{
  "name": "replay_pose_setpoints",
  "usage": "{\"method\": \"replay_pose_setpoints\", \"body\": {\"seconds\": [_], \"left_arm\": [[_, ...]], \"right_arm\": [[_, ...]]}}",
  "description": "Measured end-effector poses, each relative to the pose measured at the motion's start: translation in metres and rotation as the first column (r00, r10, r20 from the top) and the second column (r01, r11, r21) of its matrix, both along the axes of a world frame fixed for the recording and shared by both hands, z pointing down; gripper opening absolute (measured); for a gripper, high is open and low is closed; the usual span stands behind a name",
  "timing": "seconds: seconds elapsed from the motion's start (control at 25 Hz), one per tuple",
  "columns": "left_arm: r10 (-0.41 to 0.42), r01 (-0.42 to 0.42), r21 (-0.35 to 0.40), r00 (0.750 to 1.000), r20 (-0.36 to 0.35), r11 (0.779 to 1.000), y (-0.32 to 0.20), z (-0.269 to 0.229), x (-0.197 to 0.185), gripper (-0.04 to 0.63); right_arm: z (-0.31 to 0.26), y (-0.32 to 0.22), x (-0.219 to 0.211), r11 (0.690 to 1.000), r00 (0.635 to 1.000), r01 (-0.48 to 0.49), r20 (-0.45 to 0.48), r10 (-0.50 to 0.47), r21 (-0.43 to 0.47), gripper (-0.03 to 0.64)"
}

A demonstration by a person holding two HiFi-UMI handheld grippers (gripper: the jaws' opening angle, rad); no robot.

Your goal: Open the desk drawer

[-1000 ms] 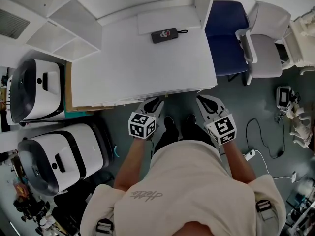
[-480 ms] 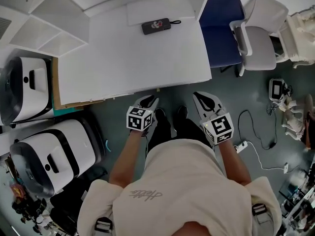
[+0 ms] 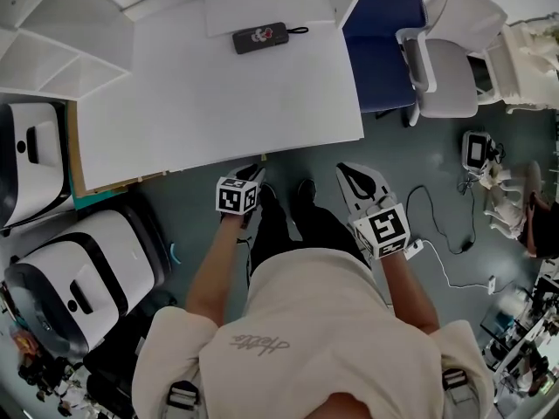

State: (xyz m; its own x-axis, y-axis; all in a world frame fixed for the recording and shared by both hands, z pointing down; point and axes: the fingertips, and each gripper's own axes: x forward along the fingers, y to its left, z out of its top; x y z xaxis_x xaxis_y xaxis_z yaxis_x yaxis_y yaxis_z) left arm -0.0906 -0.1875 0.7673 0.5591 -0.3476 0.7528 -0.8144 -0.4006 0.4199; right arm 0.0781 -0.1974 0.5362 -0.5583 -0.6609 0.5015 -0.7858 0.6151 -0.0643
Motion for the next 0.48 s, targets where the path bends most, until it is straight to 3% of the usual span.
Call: {"method": "replay_pose_setpoints", "body": {"seconds": [0.28, 0.48], "left_arm": [[-0.063, 0.062, -0.089, 0.998, -0.004, 0.994, -0.014, 0.043, 0.006, 0.083], [-0.053, 0.059, -0.112, 0.997, 0.053, 0.992, -0.021, 0.063, 0.006, 0.089]], "right_arm": [[0.011, -0.012, 0.001, 0.999, 1.000, 0.002, -0.003, -0.002, -0.033, 0.002], [0.015, -0.021, 0.000, 0.999, 1.000, 0.012, -0.008, -0.012, -0.048, 0.002]]}}
